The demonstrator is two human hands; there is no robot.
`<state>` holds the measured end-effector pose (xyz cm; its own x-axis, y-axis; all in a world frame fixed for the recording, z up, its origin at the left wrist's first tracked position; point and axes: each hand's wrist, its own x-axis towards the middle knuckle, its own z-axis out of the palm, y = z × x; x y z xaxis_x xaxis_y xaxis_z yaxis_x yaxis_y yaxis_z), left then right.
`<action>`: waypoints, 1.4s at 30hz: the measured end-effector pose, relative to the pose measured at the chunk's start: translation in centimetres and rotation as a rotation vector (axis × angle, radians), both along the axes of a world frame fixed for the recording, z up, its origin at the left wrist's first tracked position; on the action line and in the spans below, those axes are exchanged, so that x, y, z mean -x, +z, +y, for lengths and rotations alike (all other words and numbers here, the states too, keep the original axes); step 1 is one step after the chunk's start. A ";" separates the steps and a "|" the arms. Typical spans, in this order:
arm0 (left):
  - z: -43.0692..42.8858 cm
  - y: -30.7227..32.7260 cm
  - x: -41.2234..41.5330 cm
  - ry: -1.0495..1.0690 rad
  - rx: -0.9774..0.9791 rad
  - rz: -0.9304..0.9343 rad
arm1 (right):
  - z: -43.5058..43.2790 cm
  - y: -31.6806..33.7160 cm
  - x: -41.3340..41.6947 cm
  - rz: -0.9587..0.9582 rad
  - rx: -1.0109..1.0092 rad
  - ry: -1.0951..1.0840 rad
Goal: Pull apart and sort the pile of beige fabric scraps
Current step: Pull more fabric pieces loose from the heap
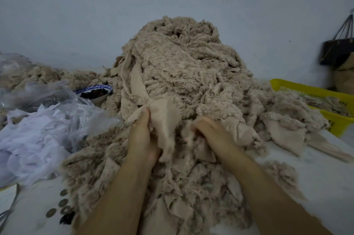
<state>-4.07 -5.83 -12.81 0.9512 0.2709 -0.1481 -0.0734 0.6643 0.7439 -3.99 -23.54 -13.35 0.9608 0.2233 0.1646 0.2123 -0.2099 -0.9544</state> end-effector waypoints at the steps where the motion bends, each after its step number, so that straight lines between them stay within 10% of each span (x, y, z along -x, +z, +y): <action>1: -0.2 0.0 0.1 -0.001 0.016 -0.018 | 0.5 -0.2 0.1 -0.064 0.064 0.012; 6: -0.5 0.2 0.0 0.007 0.045 -0.096 | 2.7 -0.6 1.7 -0.117 0.151 0.217; 36: 1.6 -0.2 -0.3 0.214 0.402 -0.181 | -2.4 0.6 -1.1 0.040 -0.681 -0.763; 39: 0.7 0.2 -0.3 0.168 0.236 -0.140 | -2.0 0.4 -1.1 0.074 -0.400 -0.642; 42: -2.1 -0.8 -0.1 0.139 -0.366 0.031 | 0.7 -1.0 -0.5 -0.019 0.158 -0.210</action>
